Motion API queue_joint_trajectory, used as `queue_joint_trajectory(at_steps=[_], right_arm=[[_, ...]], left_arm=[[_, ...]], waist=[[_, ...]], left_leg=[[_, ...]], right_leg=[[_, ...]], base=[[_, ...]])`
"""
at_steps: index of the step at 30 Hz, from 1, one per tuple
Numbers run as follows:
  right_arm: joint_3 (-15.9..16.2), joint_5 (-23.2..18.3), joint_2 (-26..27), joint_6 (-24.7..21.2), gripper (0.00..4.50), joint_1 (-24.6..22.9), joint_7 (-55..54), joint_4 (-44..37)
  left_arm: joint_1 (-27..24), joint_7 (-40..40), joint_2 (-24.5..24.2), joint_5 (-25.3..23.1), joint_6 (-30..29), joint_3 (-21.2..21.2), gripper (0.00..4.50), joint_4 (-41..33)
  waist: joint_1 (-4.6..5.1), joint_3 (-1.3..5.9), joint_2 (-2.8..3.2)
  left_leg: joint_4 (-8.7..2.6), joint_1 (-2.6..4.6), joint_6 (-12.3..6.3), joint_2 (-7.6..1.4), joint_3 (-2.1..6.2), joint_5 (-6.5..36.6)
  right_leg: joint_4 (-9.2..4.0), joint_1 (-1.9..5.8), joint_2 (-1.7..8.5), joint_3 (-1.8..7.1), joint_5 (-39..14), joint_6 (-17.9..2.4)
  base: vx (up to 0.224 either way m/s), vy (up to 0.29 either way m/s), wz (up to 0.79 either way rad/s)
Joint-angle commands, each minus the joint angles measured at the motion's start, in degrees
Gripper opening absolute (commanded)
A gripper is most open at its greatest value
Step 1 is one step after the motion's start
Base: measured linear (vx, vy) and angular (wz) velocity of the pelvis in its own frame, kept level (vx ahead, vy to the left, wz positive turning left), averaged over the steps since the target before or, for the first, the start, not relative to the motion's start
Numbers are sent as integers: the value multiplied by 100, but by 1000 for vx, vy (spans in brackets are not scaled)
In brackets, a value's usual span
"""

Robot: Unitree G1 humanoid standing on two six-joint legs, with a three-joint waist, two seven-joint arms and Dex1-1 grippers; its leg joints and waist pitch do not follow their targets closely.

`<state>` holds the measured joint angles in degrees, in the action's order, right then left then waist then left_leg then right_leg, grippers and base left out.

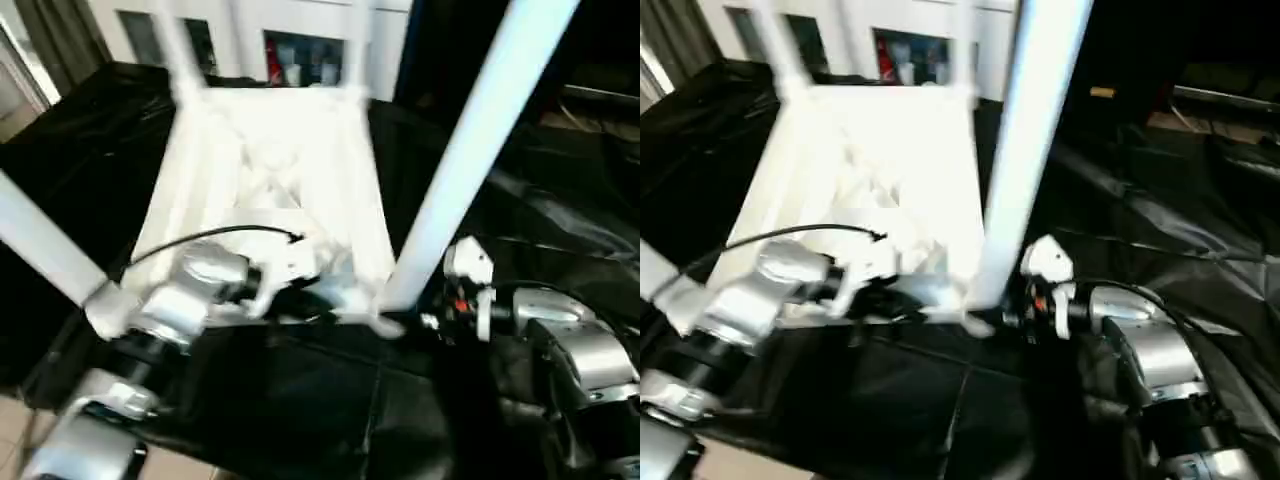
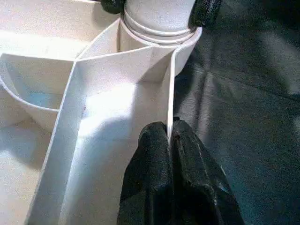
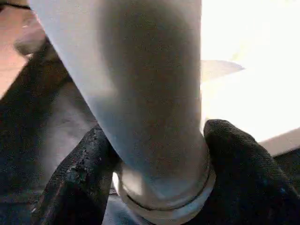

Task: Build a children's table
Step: Rotate leg to tighten

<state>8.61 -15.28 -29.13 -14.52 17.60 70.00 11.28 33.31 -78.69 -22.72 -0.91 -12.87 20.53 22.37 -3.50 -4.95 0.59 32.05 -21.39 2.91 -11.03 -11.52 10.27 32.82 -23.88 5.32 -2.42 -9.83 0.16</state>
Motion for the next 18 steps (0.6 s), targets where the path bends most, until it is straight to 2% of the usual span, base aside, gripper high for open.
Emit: queue_joint_trajectory(at_steps=[1,3,6,10,12,16,17,18], right_arm=[[-7,-45,-93,-3,304,36,95,-44],[-14,-51,-118,-5,304,93,168,10],[-15,-77,-131,-16,304,147,214,64],[6,-211,-80,-129,272,179,306,100],[27,-251,-47,-181,256,152,340,86],[62,-250,17,-197,243,49,327,41],[56,-255,72,-206,242,-1,248,29],[3,-278,179,-257,241,-49,69,39]], left_arm=[[-60,-261,-7,-6,-66,248,0,93],[-62,-274,-27,-5,-41,219,0,117],[-70,-267,-43,16,-28,219,0,120],[-80,-249,-39,74,-26,218,0,109],[-84,-234,-28,84,-25,203,0,115],[-114,-167,-31,94,-3,178,0,124],[-129,-53,-2,81,11,143,0,140],[-136,140,54,42,59,98,0,188]], waist=[[4,300,-26],[10,292,-46],[13,300,-60],[6,348,-98],[-2,360,-93],[-5,364,-109],[1,375,-128],[-3,372,-121]], left_leg=[[-330,90,-591,-250,41,972],[-339,82,-454,-239,53,1171],[-341,87,-404,-236,56,1156],[-295,77,-554,-225,46,774],[-276,71,-646,-223,40,623],[-271,73,-661,-223,38,693],[-267,73,-646,-223,38,701],[-267,71,-637,-223,41,704]], right_leg=[[-253,287,242,180,-607,-1764],[-280,288,258,193,-967,-1649],[-293,285,260,203,-1116,-1564],[-226,306,246,195,-612,-1655],[-191,306,235,187,-370,-1725],[-208,307,250,185,-567,-1701],[-206,311,249,187,-610,-1686],[-206,309,255,189,-627,-1679]], base=[[0,0,0],[0,0,0],[0,0,0],[0,0,0],[0,0,0],[0,0,0],[0,0,0],[0,0,0]])
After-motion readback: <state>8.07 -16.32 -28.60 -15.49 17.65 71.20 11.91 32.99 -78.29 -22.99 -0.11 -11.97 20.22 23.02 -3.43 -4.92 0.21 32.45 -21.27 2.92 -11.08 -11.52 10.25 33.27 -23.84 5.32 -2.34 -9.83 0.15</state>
